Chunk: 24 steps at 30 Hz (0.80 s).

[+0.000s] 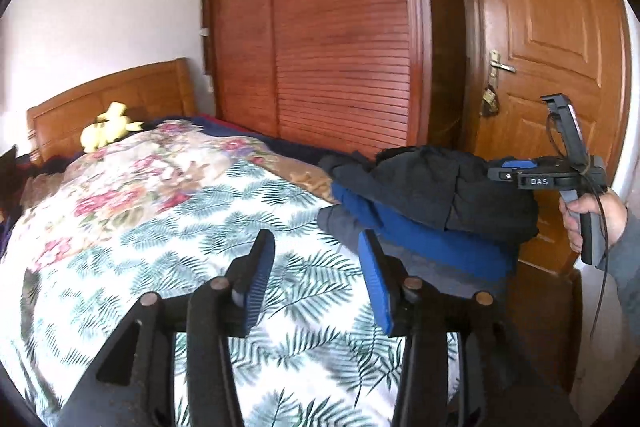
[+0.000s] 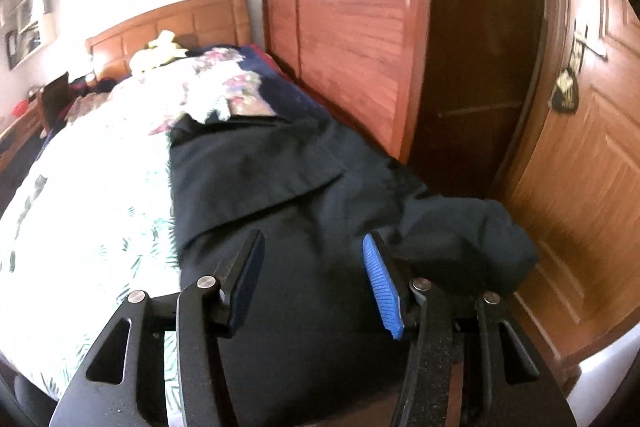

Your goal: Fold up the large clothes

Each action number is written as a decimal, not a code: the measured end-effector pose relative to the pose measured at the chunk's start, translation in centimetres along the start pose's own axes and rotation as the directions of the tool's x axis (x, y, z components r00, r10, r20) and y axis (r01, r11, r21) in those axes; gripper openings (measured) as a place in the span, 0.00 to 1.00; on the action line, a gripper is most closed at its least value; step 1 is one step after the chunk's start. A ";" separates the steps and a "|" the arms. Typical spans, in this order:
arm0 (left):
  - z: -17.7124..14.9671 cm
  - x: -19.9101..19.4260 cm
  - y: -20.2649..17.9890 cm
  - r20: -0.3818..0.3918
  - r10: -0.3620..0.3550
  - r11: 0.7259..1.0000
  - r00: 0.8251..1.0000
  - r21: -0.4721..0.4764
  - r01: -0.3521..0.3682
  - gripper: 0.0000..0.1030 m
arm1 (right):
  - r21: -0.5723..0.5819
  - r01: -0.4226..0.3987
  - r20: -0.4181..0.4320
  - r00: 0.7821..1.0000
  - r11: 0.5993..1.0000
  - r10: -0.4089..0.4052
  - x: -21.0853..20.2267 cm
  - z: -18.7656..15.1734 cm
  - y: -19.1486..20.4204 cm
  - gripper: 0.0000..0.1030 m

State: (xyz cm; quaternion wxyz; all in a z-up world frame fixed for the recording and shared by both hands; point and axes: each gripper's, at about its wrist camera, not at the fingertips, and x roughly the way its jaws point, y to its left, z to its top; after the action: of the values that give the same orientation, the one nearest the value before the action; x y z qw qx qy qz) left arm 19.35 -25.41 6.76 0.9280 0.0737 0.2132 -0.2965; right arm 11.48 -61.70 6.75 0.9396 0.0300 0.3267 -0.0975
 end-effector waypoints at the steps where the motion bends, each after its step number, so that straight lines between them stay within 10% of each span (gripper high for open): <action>1: -0.3 -0.8 0.2 -0.002 0.011 1.000 1.000 -0.008 -0.011 0.41 | -0.010 -0.007 0.013 1.000 1.000 0.007 -0.7 0.0 0.8 0.53; 24: -11.5 -13.8 9.8 -0.068 0.306 0.920 0.949 -0.234 -0.314 0.42 | -0.165 -0.279 0.104 0.949 0.946 0.298 -7.4 -7.1 23.1 0.86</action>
State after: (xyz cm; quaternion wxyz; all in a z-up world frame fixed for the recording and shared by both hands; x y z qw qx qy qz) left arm 10.92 -7.25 2.62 0.9619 -0.0029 0.2475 -0.1164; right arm 6.21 -37.05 5.58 0.9622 0.0016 0.2646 0.0641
